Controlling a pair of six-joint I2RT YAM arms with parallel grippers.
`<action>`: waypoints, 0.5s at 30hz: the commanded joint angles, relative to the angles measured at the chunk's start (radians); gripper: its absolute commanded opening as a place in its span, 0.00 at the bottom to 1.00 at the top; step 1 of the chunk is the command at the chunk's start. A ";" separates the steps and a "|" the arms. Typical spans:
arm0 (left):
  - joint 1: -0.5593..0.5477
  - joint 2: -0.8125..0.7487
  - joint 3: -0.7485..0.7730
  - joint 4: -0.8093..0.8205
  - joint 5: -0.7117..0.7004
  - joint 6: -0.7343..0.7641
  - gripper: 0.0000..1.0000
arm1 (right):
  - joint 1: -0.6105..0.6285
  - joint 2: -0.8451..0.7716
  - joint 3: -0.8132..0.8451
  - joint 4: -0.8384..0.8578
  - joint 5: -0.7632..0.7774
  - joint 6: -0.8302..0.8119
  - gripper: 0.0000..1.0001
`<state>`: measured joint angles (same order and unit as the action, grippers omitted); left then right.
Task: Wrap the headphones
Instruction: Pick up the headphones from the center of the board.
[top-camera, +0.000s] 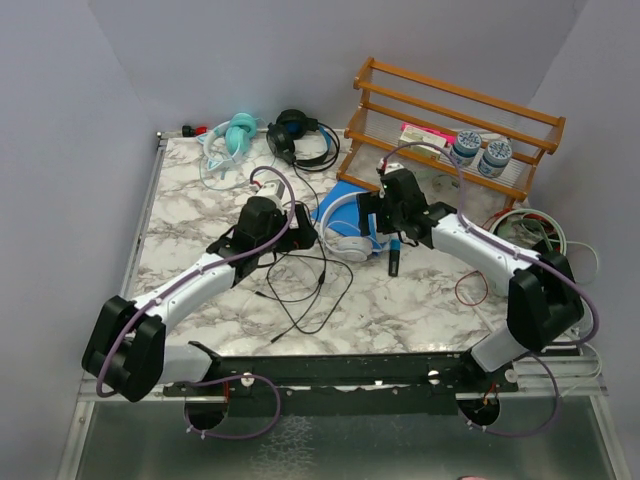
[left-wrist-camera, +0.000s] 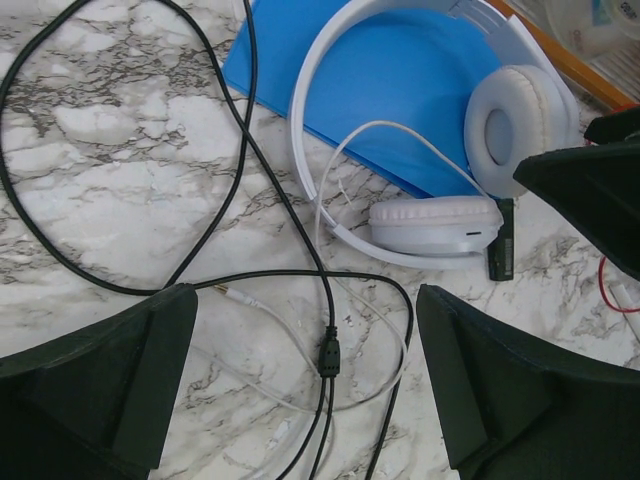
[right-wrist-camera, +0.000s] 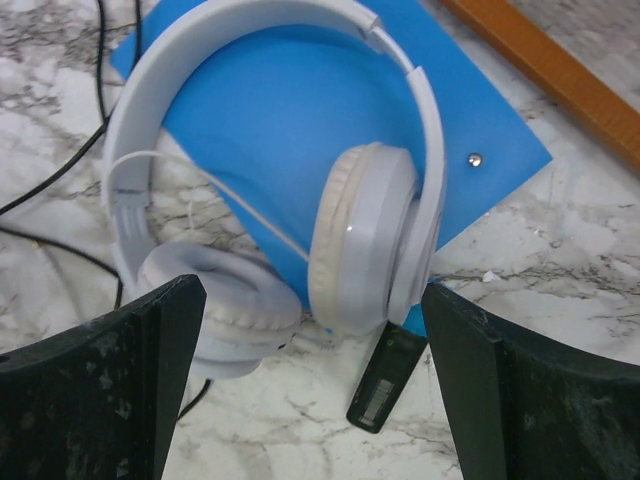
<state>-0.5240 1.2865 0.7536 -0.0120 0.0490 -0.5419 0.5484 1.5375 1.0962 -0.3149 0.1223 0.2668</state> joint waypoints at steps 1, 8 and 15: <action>-0.001 -0.044 0.007 -0.048 -0.083 0.025 0.99 | 0.005 0.067 0.054 0.007 0.165 -0.023 1.00; 0.000 -0.025 0.010 -0.050 -0.128 0.019 0.99 | 0.004 0.144 0.062 0.037 0.220 -0.018 0.93; 0.004 0.039 0.063 -0.142 -0.271 -0.015 0.99 | 0.004 0.233 0.096 0.089 0.214 0.011 0.69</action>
<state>-0.5240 1.2869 0.7658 -0.0731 -0.0959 -0.5377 0.5499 1.7245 1.1442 -0.2741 0.3008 0.2611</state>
